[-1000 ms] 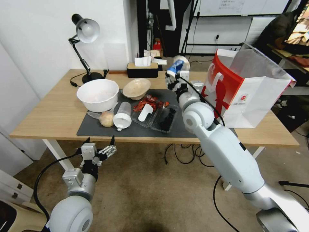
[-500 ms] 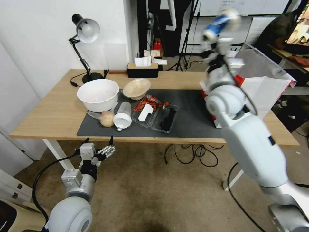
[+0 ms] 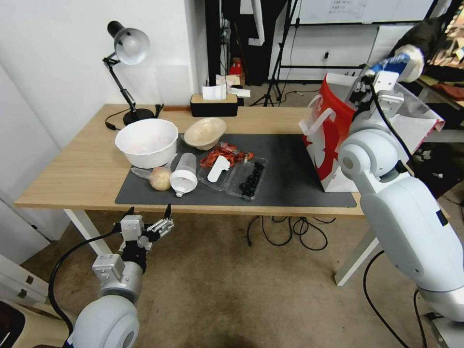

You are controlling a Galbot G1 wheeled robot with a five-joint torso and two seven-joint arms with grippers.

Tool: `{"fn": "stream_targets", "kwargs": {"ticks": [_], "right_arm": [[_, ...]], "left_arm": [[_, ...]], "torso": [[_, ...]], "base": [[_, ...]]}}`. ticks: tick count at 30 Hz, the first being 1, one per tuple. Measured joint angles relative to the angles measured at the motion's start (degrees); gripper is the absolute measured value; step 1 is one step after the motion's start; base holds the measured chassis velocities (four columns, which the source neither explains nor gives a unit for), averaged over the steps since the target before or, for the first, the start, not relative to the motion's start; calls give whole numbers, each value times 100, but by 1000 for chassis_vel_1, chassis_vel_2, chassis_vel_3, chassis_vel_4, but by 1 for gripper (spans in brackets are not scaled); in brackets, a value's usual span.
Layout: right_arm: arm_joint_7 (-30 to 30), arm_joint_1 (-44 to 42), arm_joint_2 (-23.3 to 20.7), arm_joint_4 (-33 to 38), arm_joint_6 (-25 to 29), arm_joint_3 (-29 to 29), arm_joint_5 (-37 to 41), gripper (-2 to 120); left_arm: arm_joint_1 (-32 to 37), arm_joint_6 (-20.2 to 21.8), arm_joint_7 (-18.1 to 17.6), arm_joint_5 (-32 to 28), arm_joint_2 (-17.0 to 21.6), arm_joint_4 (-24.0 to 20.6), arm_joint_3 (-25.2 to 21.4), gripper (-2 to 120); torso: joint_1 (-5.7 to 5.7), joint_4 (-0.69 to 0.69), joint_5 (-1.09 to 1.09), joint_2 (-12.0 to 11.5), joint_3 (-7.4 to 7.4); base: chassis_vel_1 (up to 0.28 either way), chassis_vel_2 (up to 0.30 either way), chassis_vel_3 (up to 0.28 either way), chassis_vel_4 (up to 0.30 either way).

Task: Pick up the trash from the table and place it into the takeout bag.

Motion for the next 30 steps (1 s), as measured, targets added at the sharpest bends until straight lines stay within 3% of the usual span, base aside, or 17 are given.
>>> {"fn": "stream_targets", "kwargs": {"ticks": [6,11,15,17,19,22,30], "right_arm": [[19,17,-8,22,-38,0,107,65],[14,33,-32,48,-39,-5,160,75],[-400,-61,-77,187,312,-9,346,96],[-483,-90,-81,219,404,-9,372,98],[-1039,-262,-105,424,927,8,461,100],[-1540,-479,-147,647,1211,42,463,100],[-2564,-1677,-282,1406,1604,303,427,100]], "left_arm": [[17,0,0,0,17,-51,-44,100],[23,0,0,0,11,-59,-44,100],[29,-1,0,0,8,-77,-47,100],[30,-1,0,0,9,-79,-47,100],[29,-10,0,1,9,-86,-48,100],[30,-13,0,3,6,-87,-48,100],[36,-58,3,5,12,-108,-82,100]], "torso": [[0,0,0,0,0],[0,0,0,0,0],[0,0,0,0,0],[0,0,0,0,0],[0,0,-1,0,1],[0,1,-1,1,1],[0,-1,1,2,1]], "base": [[0,0,0,0],[0,0,0,0],[0,0,0,0],[0,0,0,0],[0,0,0,0],[0,0,0,0],[0,0,0,0]]}}
